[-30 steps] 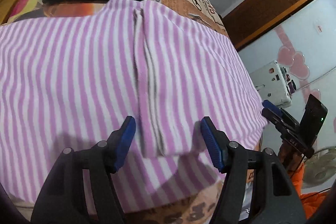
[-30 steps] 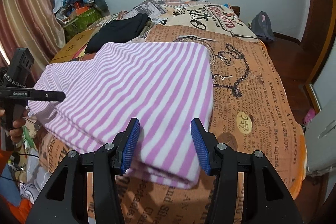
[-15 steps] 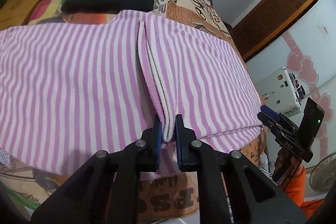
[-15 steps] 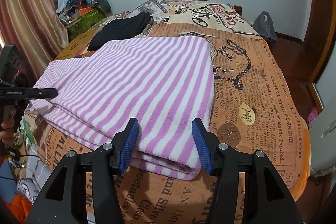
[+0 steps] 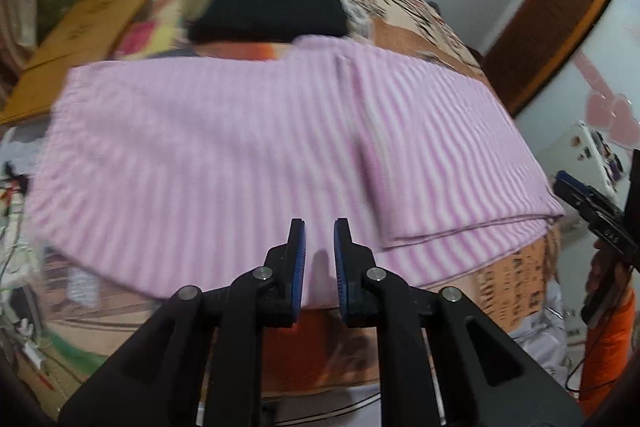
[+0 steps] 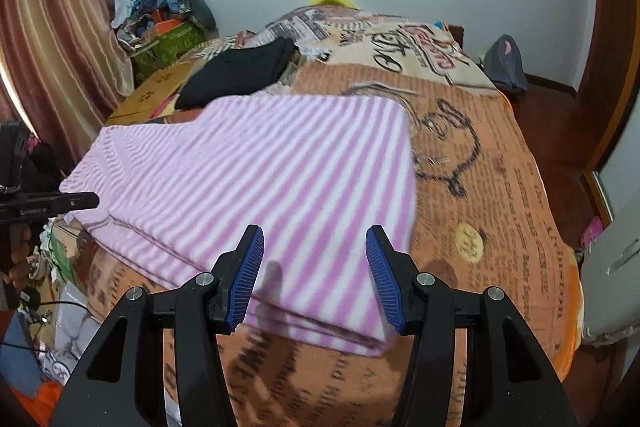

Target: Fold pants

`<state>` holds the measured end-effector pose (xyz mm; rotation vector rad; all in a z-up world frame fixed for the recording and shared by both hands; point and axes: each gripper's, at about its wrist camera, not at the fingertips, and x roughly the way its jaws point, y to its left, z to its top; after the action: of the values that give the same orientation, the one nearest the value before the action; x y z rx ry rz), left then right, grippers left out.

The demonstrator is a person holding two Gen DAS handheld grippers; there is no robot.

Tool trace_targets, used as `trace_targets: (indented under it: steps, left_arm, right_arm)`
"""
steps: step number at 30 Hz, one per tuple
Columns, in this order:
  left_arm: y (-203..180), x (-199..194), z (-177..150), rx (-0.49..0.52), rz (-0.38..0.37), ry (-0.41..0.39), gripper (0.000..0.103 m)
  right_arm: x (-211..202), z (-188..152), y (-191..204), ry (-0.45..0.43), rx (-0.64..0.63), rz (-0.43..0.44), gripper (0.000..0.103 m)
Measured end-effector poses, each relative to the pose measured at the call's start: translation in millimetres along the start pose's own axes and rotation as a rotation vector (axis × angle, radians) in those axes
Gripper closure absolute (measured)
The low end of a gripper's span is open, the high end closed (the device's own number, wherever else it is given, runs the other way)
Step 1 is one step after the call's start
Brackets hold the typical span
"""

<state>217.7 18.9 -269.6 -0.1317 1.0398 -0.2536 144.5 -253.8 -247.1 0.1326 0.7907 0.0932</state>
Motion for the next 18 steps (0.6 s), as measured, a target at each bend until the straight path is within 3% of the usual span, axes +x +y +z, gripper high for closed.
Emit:
trace_targets:
  steps: [4, 5, 7, 11, 18]
  left_arm:
    - [36, -21, -8, -0.034, 0.132, -0.057, 0.052]
    - [42, -25, -10, -0.04, 0.154, -0.07, 0.048]
    - [61, -33, -16, -0.066, 0.183, -0.082, 0.045]
    - [96, -40, -31, -0.155, 0.182, -0.086, 0.039]
    - [131, -24, -54, -0.297, 0.018, -0.046, 0.039]
  right_arm:
    - [14, 1, 18, 0.015, -0.053, -0.019, 0.054]
    - [18, 0, 20, 0.028, -0.057, -0.02, 0.054]
    - [30, -7, 24, 0.066, -0.059, -0.024, 0.053]
    - [31, -12, 23, 0.044, -0.025, -0.041, 0.049]
    - [30, -10, 26, 0.054, -0.008, -0.078, 0.044]
